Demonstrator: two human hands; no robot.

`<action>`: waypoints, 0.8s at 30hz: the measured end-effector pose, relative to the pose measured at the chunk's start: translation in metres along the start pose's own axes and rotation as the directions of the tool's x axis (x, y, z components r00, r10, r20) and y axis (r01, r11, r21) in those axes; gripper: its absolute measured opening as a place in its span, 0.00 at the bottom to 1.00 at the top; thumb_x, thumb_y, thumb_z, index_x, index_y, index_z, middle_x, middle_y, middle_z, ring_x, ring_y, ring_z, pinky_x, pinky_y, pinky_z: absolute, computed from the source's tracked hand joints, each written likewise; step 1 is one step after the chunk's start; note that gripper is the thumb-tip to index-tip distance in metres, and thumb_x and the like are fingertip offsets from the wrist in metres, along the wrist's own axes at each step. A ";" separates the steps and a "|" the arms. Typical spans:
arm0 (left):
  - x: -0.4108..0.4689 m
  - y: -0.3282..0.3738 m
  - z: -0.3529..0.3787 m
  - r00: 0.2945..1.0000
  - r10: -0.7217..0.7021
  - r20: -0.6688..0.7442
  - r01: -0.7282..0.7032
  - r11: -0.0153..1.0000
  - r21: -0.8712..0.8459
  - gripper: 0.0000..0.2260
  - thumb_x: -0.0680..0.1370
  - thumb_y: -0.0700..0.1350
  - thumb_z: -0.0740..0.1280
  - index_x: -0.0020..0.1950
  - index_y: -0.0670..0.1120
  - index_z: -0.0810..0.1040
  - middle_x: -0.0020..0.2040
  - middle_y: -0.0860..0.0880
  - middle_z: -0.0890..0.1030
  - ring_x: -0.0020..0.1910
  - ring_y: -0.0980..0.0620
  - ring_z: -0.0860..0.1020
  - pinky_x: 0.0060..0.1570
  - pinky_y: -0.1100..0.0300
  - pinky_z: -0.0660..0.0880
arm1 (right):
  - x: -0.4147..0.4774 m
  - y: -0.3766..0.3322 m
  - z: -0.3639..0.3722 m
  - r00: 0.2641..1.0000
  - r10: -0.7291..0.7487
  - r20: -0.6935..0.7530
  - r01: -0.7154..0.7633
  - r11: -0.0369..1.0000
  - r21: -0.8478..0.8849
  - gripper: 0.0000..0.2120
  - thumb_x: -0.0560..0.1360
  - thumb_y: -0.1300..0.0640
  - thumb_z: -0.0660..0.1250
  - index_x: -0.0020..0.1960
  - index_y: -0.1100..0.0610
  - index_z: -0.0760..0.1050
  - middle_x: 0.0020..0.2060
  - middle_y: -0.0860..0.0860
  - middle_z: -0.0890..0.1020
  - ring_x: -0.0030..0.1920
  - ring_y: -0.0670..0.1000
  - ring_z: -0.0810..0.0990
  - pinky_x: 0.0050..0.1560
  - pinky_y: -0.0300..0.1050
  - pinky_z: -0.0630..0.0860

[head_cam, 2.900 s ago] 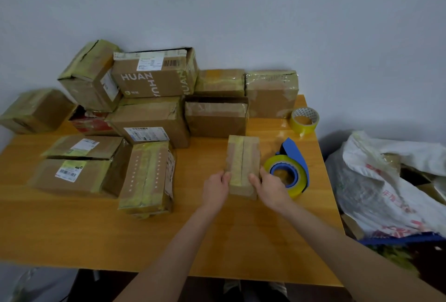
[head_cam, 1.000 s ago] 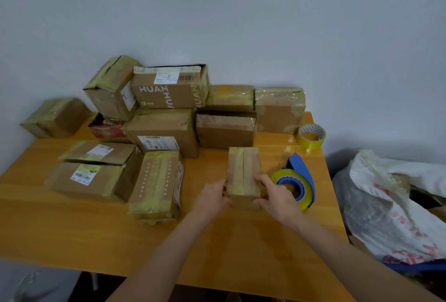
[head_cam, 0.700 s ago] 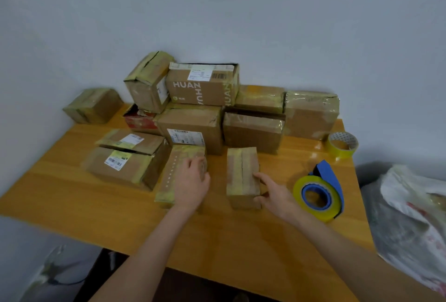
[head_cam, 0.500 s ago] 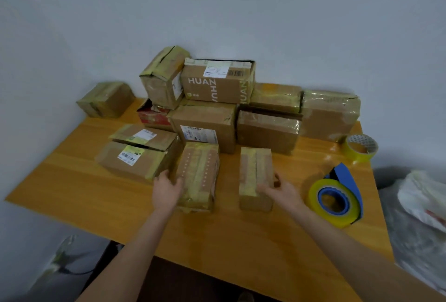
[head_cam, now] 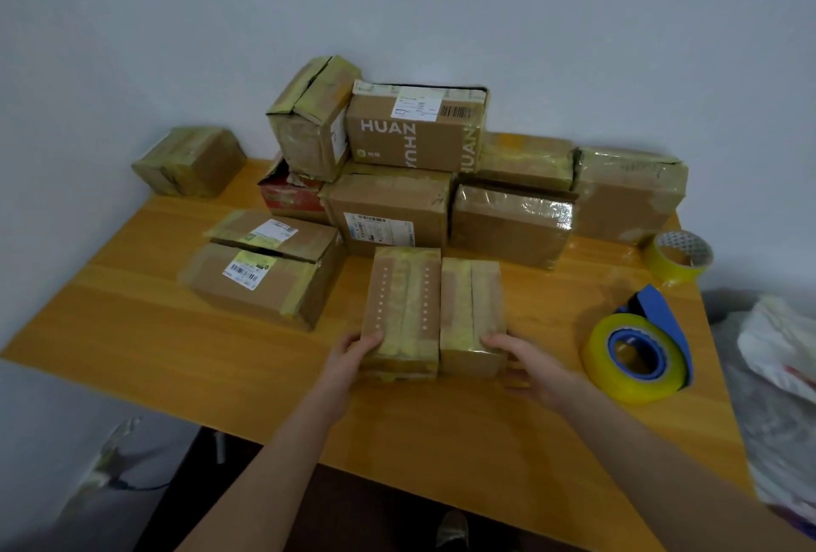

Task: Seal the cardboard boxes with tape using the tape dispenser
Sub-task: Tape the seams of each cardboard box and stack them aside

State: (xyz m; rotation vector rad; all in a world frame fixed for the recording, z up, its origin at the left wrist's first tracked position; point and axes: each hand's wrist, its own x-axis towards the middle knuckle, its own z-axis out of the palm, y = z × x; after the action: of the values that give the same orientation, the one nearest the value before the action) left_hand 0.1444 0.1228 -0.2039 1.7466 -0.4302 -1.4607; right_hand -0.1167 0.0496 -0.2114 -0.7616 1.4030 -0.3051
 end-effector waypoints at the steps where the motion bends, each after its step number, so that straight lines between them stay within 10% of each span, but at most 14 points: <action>1: -0.003 -0.001 0.001 1.000 -0.011 0.028 0.012 0.999 -0.052 0.17 0.75 0.51 0.71 0.62 0.49 0.74 0.60 0.45 0.77 0.56 0.44 0.77 0.54 0.45 0.77 | -0.002 0.002 -0.002 1.000 0.005 0.008 -0.005 1.000 0.025 0.39 0.64 0.41 0.77 0.70 0.50 0.68 0.62 0.52 0.74 0.61 0.57 0.75 0.63 0.59 0.72; 13: -0.075 0.023 -0.023 0.973 0.222 -0.057 -0.229 0.935 -0.269 0.30 0.66 0.50 0.73 0.66 0.44 0.73 0.52 0.46 0.82 0.51 0.48 0.80 0.49 0.54 0.77 | -0.054 -0.015 -0.008 0.950 -0.238 0.203 0.148 0.914 0.379 0.40 0.54 0.42 0.81 0.62 0.51 0.71 0.59 0.60 0.74 0.58 0.64 0.77 0.53 0.54 0.78; 18: -0.106 0.046 -0.061 0.936 0.293 -0.196 -0.340 0.899 -0.278 0.31 0.65 0.53 0.73 0.66 0.45 0.74 0.54 0.46 0.81 0.51 0.48 0.78 0.48 0.55 0.75 | -0.082 -0.042 0.020 0.903 -0.376 0.208 0.277 0.880 0.386 0.27 0.63 0.45 0.74 0.60 0.51 0.74 0.58 0.57 0.73 0.55 0.59 0.76 0.48 0.48 0.77; 24: -0.115 0.070 -0.109 0.897 0.313 -0.311 -0.413 0.844 -0.343 0.12 0.75 0.49 0.70 0.56 0.47 0.77 0.50 0.46 0.80 0.47 0.49 0.78 0.46 0.55 0.75 | -0.095 -0.080 0.071 0.854 -0.484 0.192 0.425 0.861 0.279 0.21 0.74 0.52 0.69 0.66 0.53 0.72 0.57 0.52 0.74 0.53 0.54 0.76 0.46 0.46 0.75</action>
State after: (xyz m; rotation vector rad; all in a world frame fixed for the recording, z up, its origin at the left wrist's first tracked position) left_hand 0.2301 0.1984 -0.0741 1.3928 -0.2872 -0.9615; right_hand -0.0465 0.0705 -0.0886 -0.9056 0.9075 -0.7036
